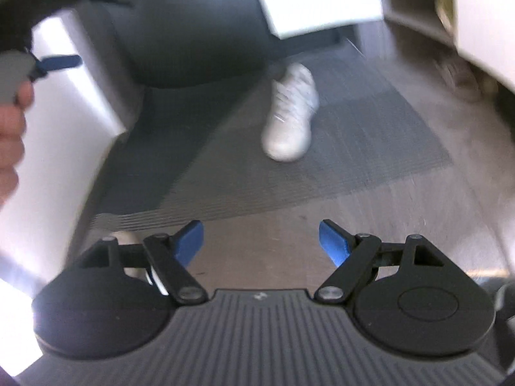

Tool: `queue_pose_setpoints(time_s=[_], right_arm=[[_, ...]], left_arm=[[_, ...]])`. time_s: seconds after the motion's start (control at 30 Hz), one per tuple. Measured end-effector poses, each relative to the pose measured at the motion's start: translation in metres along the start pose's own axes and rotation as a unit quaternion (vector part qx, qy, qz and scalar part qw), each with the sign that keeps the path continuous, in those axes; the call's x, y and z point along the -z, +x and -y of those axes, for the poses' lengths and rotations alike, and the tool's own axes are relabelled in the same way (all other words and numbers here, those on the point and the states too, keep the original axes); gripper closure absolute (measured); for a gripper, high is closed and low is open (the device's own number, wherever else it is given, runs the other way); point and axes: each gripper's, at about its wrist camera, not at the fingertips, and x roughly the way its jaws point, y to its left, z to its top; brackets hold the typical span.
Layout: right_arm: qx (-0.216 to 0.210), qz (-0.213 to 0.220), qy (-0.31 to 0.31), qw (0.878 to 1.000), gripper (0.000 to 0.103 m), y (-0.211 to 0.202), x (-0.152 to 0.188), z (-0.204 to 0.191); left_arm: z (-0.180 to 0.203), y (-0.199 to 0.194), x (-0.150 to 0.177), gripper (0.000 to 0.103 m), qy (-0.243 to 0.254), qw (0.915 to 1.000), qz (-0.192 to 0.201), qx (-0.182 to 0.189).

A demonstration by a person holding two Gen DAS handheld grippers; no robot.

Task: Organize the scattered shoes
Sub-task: 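Lower the left gripper onto another white sneaker's collar and close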

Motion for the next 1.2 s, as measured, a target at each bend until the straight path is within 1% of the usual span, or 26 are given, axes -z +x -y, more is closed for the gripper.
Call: queue_pose_setpoints(time_s=[0.03,0.07,0.13,0.17,0.23,0.3,0.37,0.4,0.43,0.47,0.53,0.6,0.63,0.67,0.7,0.73,0.77,0.8,0.87,0.9,0.93,0.97,1.0,1.07,1.17,1.2], right_arm=[[0.003,-0.002,0.003,1.0,0.022,0.009,0.0,0.005],[0.006,0.006,0.021,1.0,0.022,0.018,0.004,0.012],[0.011,0.023,0.058,0.998,0.021,0.035,0.01,0.027],[-0.007,0.024,0.101,0.995,0.021,0.038,0.017,0.035],[-0.042,0.007,0.111,0.993,0.022,0.043,0.02,0.037],[-0.052,0.018,0.09,0.994,0.022,0.039,0.024,0.035],[-0.06,0.029,0.066,0.996,0.022,0.034,0.025,0.035],[-0.059,0.036,0.052,0.996,0.022,0.028,0.024,0.035],[-0.056,0.039,0.045,0.997,0.022,0.023,0.025,0.032],[-0.049,0.042,0.027,0.998,0.022,0.015,0.027,0.031],[-0.045,0.04,0.018,0.998,0.022,0.01,0.028,0.034],[-0.029,0.041,0.014,0.999,0.022,-0.002,0.031,0.036],[-0.02,0.041,0.012,0.999,0.022,-0.009,0.033,0.038],[-0.009,0.04,0.016,0.999,0.022,-0.015,0.037,0.038],[-0.002,0.038,0.02,0.999,0.022,-0.018,0.04,0.037],[0.006,0.036,0.024,0.999,0.022,-0.021,0.043,0.037],[0.012,0.034,0.026,0.999,0.022,-0.026,0.047,0.034],[0.017,0.031,0.027,0.999,0.022,-0.031,0.051,0.032],[0.024,0.032,0.029,0.999,0.022,-0.036,0.057,0.028],[0.025,0.032,0.032,0.999,0.022,-0.038,0.06,0.027],[0.029,0.031,0.034,0.999,0.022,-0.04,0.062,0.026],[0.033,0.029,0.035,0.998,0.022,-0.042,0.065,0.025],[0.036,0.028,0.037,0.998,0.022,-0.043,0.067,0.024],[0.046,0.025,0.036,0.998,0.022,-0.042,0.068,0.024],[0.063,0.023,0.044,0.997,0.022,-0.044,0.07,0.025],[0.066,0.023,0.045,0.997,0.022,-0.044,0.07,0.025]], left_arm=[[0.007,0.031,0.009,0.005,0.017,0.9998,-0.007,0.004],[0.013,0.052,0.017,0.005,0.033,0.9994,-0.009,0.009],[0.024,0.085,0.033,0.005,0.072,0.9972,-0.005,0.018],[0.03,0.102,0.042,0.005,0.099,0.9948,-0.001,0.023],[0.039,0.131,0.048,0.005,0.135,0.9902,0.007,0.036],[0.042,0.169,0.043,0.005,0.16,0.9857,0.022,0.048],[0.039,0.198,0.035,0.006,0.168,0.9843,0.029,0.044],[0.039,0.215,0.031,0.008,0.169,0.9844,0.031,0.039],[0.038,0.229,0.026,0.013,0.168,0.9845,0.03,0.038],[0.038,0.242,0.02,0.015,0.167,0.9847,0.028,0.039],[0.037,0.263,0.013,0.019,0.171,0.9843,0.021,0.039],[0.034,0.279,0.009,0.024,0.172,0.9841,0.003,0.043],[0.033,0.291,0.007,0.028,0.172,0.9836,-0.017,0.05],[0.033,0.302,0.006,0.03,0.169,0.9827,-0.041,0.064],[0.032,0.311,0.005,0.03,0.164,0.9813,-0.064,0.078],[0.032,0.324,0.004,0.03,0.157,0.9774,-0.099,0.101],[0.032,0.331,0.004,0.03,0.156,0.9744,-0.117,0.112],[0.036,0.338,0.005,0.03,0.17,0.97,-0.132,0.113],[0.047,0.355,0.012,0.031,0.223,0.9554,-0.166,0.098],[0.05,0.358,0.016,0.038,0.236,0.9517,-0.174,0.091],[0.052,0.362,0.021,0.062,0.245,0.9479,-0.186,0.083],[0.054,0.367,0.026,0.071,0.253,0.9437,-0.199,0.074],[0.055,0.372,0.031,0.071,0.262,0.9393,-0.213,0.063],[0.056,0.378,0.037,0.069,0.266,0.9351,-0.228,0.054],[0.057,0.377,0.041,0.074,0.264,0.9361,-0.227,0.049],[0.057,0.374,0.041,0.08,0.261,0.9375,-0.224,0.049]])
